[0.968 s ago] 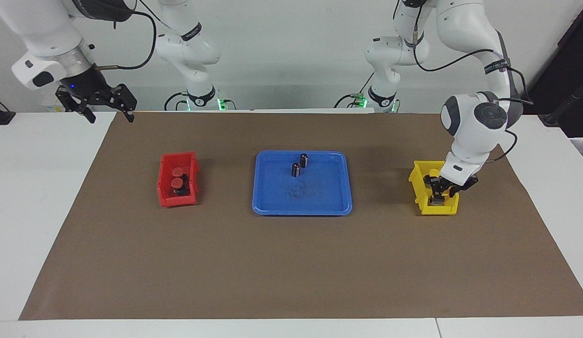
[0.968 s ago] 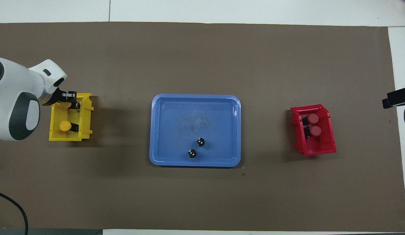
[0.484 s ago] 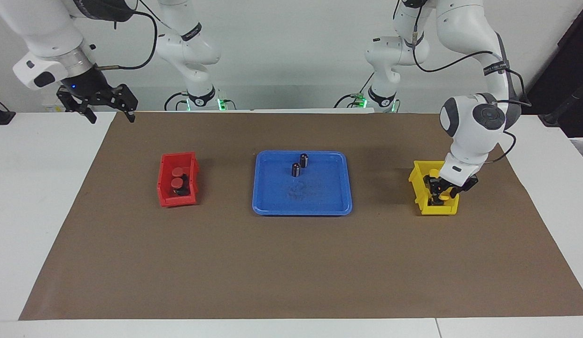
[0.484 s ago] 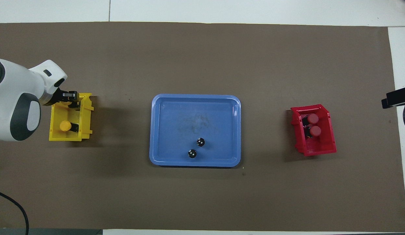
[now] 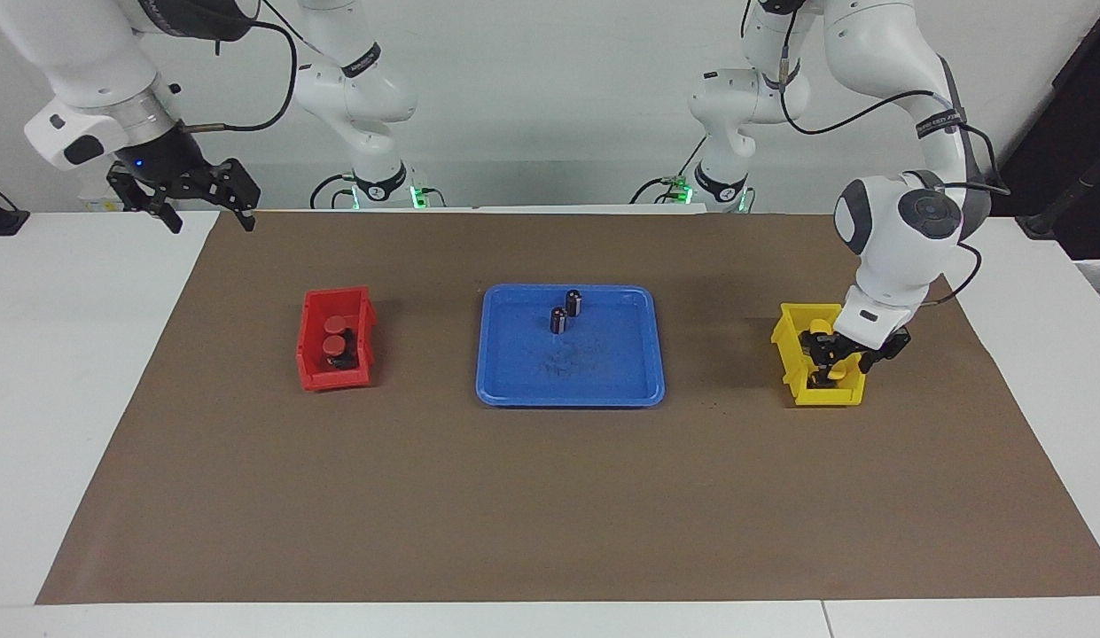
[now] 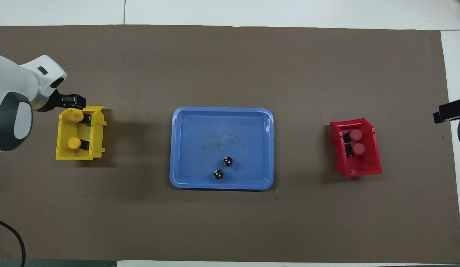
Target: Sort red and yellow buttons by color
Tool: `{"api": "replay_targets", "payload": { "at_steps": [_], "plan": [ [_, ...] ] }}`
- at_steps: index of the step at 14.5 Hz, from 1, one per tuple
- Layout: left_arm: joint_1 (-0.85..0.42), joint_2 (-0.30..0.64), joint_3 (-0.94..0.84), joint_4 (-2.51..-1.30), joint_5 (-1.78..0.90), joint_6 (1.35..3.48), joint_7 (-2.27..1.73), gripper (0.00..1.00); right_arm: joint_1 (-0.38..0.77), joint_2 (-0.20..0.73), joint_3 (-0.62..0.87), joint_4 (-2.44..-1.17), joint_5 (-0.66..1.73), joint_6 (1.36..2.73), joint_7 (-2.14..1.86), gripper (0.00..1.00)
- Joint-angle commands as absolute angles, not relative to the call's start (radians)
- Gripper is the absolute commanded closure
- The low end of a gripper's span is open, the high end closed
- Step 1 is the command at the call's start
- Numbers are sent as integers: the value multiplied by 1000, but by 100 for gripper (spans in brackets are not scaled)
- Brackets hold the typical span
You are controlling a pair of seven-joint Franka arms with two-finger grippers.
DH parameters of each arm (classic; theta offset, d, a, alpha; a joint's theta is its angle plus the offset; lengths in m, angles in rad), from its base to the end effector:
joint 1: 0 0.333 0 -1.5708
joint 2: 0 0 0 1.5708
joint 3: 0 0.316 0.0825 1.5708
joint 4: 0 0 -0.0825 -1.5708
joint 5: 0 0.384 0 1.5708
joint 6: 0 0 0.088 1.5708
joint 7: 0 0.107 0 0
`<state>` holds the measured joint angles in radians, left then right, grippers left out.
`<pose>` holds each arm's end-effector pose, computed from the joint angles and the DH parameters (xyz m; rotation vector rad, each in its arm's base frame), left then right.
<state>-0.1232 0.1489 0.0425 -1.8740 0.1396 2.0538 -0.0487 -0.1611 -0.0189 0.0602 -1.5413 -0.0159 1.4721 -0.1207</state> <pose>0.6000 -0.0419 0.4361 -3.0089 0.1439 -0.0591 0.5357 -0.0557 0.6402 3.1291 0.0291 -0.0812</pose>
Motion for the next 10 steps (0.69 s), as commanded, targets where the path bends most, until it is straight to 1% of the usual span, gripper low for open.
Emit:
{"api": "replay_targets", "payload": {
  "at_steps": [1,4,6,8,10],
  "plan": [
    [-167,137,40,-1781,155,1887,-46,0,-163,-14,66,-1532,-20,1479,-101,0],
    [-167,42,31,-1778,54,1836,15,0,-163,-14,66,-1532,-20,1479,-103,0],
    [-167,-6,34,-1752,46,1764,17,0,-163,-14,67,-1532,-20,1479,-101,0],
    [-167,-26,34,-1715,46,1682,23,0,-161,-14,67,-1532,-20,1479,-103,0],
    [-164,-37,40,-1700,48,1642,44,0,-163,-14,67,-1532,-20,1479,-101,0]
  ]
}}
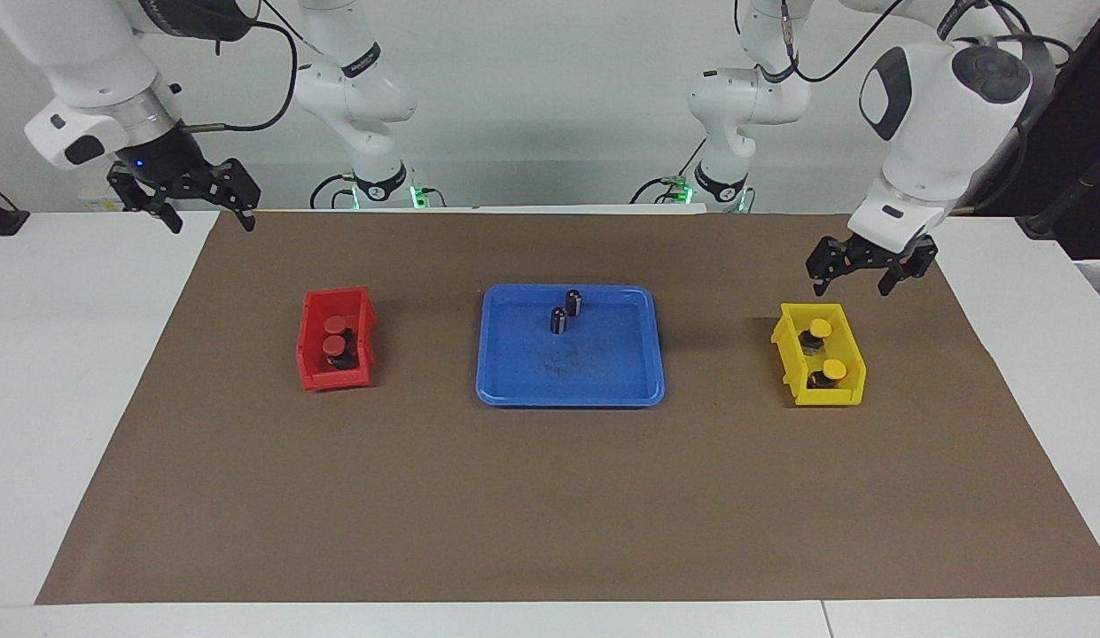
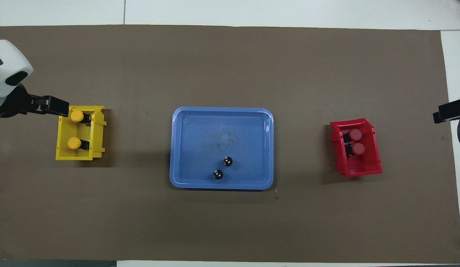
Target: Sort red and yellow buttons by color
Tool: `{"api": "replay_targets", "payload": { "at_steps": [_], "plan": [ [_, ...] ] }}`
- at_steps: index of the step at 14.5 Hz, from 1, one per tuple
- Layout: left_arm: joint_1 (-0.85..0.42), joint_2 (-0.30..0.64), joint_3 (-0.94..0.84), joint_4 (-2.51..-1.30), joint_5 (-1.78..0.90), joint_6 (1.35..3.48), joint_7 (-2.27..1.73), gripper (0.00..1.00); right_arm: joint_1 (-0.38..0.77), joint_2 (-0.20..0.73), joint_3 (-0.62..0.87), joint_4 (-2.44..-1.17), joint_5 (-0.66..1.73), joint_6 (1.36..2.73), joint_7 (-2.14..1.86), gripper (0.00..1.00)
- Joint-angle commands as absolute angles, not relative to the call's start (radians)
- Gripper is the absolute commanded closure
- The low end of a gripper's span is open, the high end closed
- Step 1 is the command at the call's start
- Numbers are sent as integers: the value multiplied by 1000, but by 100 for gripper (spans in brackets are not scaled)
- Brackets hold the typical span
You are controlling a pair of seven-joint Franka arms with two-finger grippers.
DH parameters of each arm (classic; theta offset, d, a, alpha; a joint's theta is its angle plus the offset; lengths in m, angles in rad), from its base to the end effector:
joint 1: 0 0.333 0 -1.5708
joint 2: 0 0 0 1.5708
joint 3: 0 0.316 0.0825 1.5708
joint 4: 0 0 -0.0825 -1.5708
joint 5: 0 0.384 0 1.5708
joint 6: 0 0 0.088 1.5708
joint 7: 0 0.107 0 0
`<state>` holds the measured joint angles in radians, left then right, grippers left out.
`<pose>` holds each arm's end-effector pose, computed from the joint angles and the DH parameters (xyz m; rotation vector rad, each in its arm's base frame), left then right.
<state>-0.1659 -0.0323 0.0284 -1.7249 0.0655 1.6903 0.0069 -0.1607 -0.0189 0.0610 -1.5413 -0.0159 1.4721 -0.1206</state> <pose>0.5469 -0.0691 0.5797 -3.0685 0.2341 -0.0029 0.5358 -0.0551 0.6402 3.1290 0.0308 -0.0812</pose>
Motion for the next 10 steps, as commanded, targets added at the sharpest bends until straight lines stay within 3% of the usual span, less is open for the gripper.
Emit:
{"api": "replay_targets", "payload": {
  "at_steps": [1,10],
  "plan": [
    [-158,-40,41,-1686,48,1628,66,0,-163,-14,67,-1532,-18,1479,-101,0],
    [-150,-40,48,-1643,11,1614,83,0,-163,-14,67,-1532,-18,1479,-101,0]
  ]
}}
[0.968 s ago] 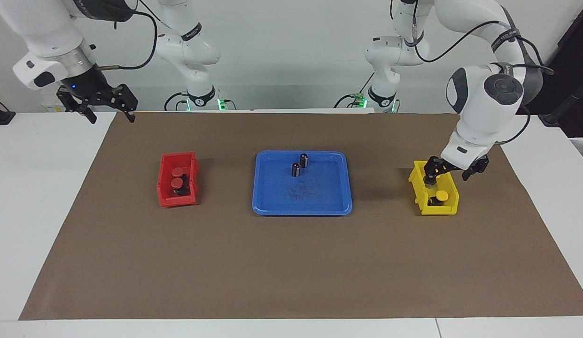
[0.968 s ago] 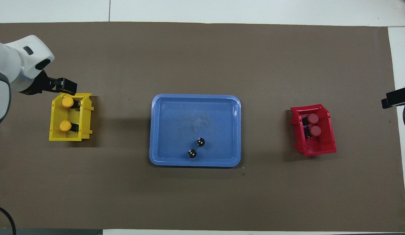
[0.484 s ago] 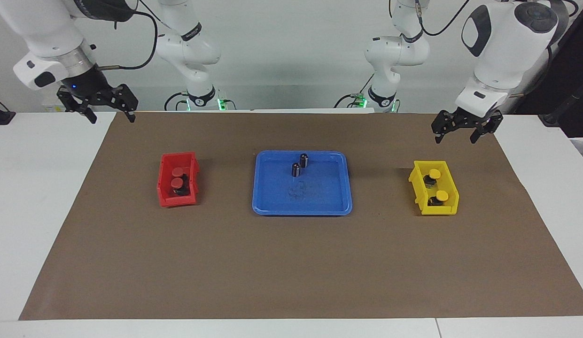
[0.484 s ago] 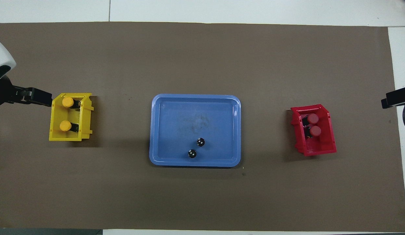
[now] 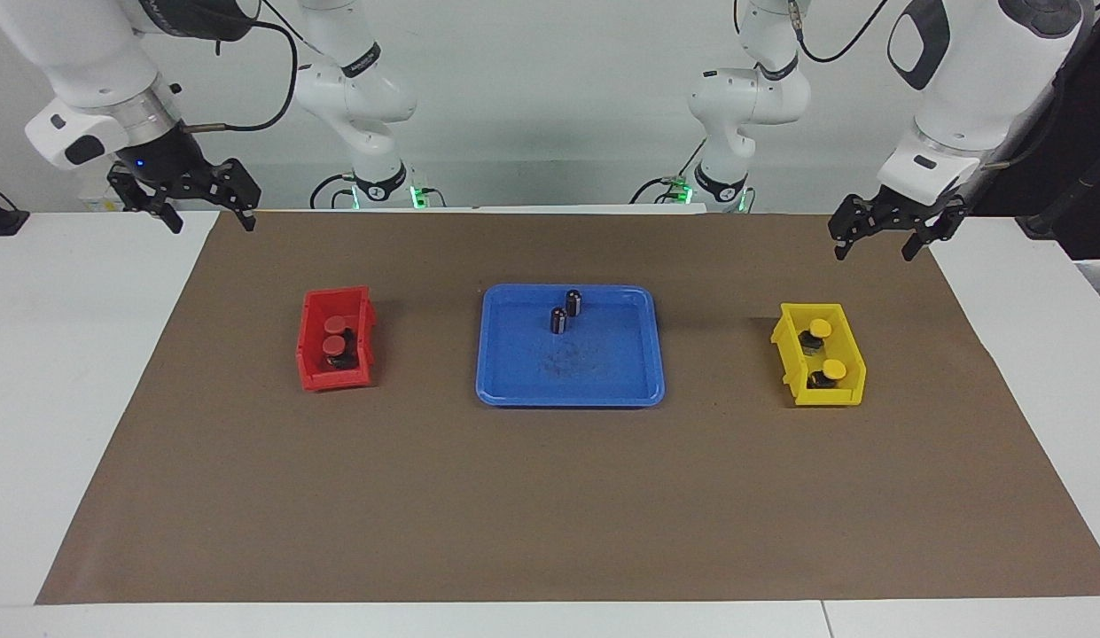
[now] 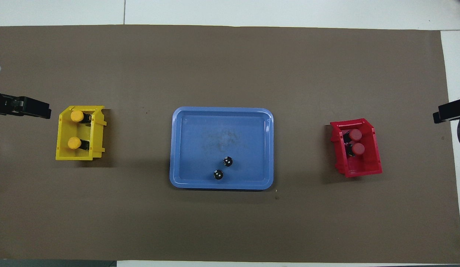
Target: Sort red and yellow buttons by color
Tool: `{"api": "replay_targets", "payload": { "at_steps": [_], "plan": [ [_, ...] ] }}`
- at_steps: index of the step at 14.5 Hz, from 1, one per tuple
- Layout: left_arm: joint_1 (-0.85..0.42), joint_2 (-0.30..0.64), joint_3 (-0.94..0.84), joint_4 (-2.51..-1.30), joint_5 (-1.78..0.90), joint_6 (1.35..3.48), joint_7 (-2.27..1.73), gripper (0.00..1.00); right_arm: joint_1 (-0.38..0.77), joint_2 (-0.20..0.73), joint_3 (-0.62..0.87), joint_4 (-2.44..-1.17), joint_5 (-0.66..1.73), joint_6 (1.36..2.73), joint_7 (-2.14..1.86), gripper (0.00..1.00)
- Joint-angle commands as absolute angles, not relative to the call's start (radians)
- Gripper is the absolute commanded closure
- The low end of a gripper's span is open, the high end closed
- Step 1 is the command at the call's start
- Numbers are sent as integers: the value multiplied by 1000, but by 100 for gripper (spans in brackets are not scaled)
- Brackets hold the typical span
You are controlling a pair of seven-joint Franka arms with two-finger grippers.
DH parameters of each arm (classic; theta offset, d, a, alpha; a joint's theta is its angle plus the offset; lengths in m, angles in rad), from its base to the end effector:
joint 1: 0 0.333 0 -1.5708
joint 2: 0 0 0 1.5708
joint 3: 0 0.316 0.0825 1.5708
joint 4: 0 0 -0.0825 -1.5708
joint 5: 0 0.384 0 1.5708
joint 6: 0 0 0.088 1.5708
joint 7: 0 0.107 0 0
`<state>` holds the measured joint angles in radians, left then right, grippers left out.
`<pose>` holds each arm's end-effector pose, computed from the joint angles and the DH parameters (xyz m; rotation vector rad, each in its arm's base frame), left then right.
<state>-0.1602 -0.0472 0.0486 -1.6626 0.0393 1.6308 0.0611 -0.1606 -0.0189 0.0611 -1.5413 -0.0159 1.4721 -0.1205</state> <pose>0.5416 -0.0561 0.6122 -3.0931 0.2710 -0.0253 0.5358 -0.0550 0.6402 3.1290 0.0310 -0.0812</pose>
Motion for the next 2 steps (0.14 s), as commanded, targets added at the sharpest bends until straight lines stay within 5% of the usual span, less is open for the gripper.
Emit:
{"api": "replay_targets", "payload": {
  "at_steps": [1,2],
  "plan": [
    [-150,-40,48,-1643,11,1615,81,0,-163,-14,67,-1532,-18,1479,-103,0],
    [-152,-41,46,-1650,11,1626,80,0,-163,-14,67,-1532,-18,1479,-103,0]
  ]
}}
